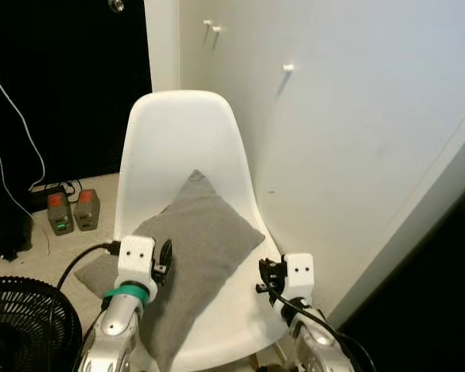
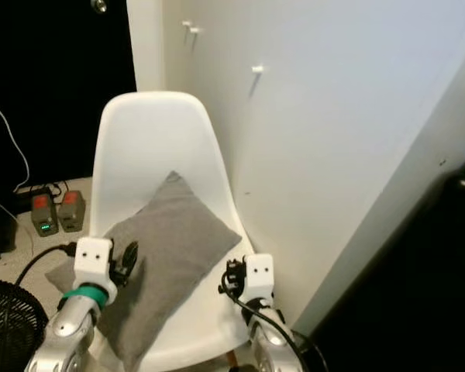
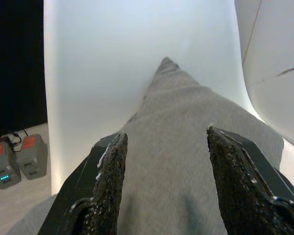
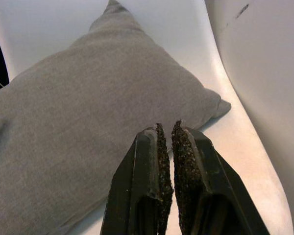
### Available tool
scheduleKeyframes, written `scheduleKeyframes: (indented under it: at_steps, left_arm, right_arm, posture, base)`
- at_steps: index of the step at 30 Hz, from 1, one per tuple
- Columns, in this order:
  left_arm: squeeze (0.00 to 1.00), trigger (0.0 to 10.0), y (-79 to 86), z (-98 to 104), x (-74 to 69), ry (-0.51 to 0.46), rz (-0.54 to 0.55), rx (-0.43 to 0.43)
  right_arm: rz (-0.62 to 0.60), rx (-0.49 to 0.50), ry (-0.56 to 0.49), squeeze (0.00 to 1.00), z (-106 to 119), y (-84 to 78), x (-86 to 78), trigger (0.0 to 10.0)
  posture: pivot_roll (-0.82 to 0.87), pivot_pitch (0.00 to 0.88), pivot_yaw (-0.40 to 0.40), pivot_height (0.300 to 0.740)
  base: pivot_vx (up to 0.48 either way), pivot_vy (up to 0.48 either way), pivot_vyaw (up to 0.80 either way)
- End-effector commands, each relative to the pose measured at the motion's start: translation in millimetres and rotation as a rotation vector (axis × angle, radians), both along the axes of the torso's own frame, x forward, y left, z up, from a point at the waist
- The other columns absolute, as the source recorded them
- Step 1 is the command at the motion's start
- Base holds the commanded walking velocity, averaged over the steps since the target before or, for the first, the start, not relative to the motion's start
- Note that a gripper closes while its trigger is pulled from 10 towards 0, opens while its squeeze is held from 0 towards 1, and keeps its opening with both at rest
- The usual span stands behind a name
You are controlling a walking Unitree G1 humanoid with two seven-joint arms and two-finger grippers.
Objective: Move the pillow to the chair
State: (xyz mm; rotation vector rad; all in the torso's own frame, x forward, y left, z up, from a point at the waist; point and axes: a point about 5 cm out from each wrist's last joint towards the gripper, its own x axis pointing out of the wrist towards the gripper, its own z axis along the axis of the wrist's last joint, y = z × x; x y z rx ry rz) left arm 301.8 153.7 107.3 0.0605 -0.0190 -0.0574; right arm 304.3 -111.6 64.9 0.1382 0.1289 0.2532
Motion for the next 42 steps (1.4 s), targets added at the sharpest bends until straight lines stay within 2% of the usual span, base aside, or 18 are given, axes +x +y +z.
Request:
scheduleKeyframes:
  at_steps: [1,8,18,25,32,37,42]
  left_arm:
    - [0.00,10.0,-0.1,-5,-3.4,0.029,0.006,-0.004]
    - [0.00,10.0,-5.1,-4,0.4,0.025,-0.004,0.010]
    - [0.00,10.0,-11.2,2,2.4,0.028,-0.025,-0.012]
    - [0.00,10.0,-5.0,-4,1.4,0.048,-0.004,-0.020]
    - [0.00,10.0,0.6,-9,-3.0,0.064,0.015,-0.010]
    - [0.00,10.0,9.8,-6,-4.8,0.063,0.086,-0.064]
    - [0.00,10.0,9.3,-13,-7.5,0.087,0.060,-0.038]
  right_arm:
    - [-0.009,-0.006,0.003,0.00,-2,-1.4,-0.8,10.0]
    - [-0.036,-0.002,-0.008,0.00,-2,-8.3,-1.3,10.0]
    - [-0.038,-0.003,-0.012,0.00,-3,-8.7,-1.3,10.0]
    - [-0.043,-0.005,-0.016,0.00,-2,-8.2,-0.5,10.0]
    - [-0.046,-0.010,-0.003,0.00,-6,-11.3,-2.8,10.0]
    - [-0.048,-0.008,0.015,0.00,-9,-11.7,-3.3,10.0]
    - [-0.036,-0.030,0.029,0.00,-11,-7.6,-5.3,10.0]
  posture:
    - [0.00,0.000,-0.027,0.651]
    - [-0.03,0.000,0.002,0.676]
    - [-0.03,0.000,0.001,0.711]
    - [-0.03,0.000,0.007,0.740]
    - [-0.02,0.000,-0.003,0.740]
    - [-0.01,0.000,-0.011,0.740]
    - [-0.04,0.000,-0.002,0.740]
  base:
    - [0.000,0.000,0.00]
    - [0.000,0.000,0.00]
    - [0.000,0.000,0.00]
    - [0.000,0.000,0.00]
    - [0.000,0.000,0.00]
    - [0.000,0.000,0.00]
    - [0.000,0.000,0.00]
